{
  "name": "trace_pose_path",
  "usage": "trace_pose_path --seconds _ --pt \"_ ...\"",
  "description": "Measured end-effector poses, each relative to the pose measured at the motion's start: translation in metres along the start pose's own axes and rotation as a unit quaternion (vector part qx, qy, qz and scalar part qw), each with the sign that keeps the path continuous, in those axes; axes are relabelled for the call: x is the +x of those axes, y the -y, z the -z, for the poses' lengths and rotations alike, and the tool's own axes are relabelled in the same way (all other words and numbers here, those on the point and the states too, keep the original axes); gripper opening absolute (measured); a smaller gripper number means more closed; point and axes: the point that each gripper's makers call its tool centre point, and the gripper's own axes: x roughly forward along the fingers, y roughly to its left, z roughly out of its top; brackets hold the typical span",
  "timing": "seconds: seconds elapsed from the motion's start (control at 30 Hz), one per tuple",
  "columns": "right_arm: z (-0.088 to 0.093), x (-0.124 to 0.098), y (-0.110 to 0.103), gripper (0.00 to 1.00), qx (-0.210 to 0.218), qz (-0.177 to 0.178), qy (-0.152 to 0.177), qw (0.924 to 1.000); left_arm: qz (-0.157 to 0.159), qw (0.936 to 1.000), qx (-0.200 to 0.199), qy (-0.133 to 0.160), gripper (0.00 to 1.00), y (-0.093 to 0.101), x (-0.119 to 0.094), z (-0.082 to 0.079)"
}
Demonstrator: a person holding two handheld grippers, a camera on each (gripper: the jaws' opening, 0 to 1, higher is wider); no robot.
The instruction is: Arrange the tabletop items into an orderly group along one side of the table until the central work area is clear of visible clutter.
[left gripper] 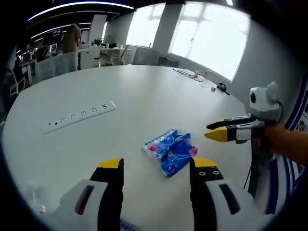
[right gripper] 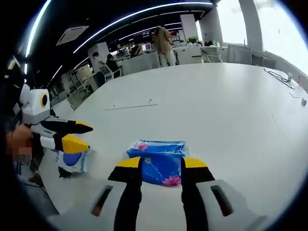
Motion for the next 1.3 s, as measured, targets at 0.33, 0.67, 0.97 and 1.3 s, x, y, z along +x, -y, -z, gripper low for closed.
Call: trace_pose_path --seconds 0.33,0.67,0.97,1.3 --pt "-0.005 -0.011 -0.028 0.38 -0.012 -0.024 0.006 0.9996 -0.012 0.9999 -0.004 0.011 0.57 -0.010 -0.028 0.000" --pt "-0.011 -0.016 -0.069 0.38 -0.015 -0.056 0.020 0.9981 -0.030 0.9992 -0.008 0.025 0.57 -0.027 -0.065 0.000" --pt "-0.005 -0.018 -0.099 0.37 -0.013 -0.078 0.018 0.9967 -0.052 0.9979 -0.013 0.036 0.57 -0.045 -0.100 0.003" --pt "0.002 -0.016 -0.128 0.37 -0.009 -0.096 0.016 0.9952 -0.090 0.9945 -0.030 0.045 0.57 -0.078 -0.146 0.018"
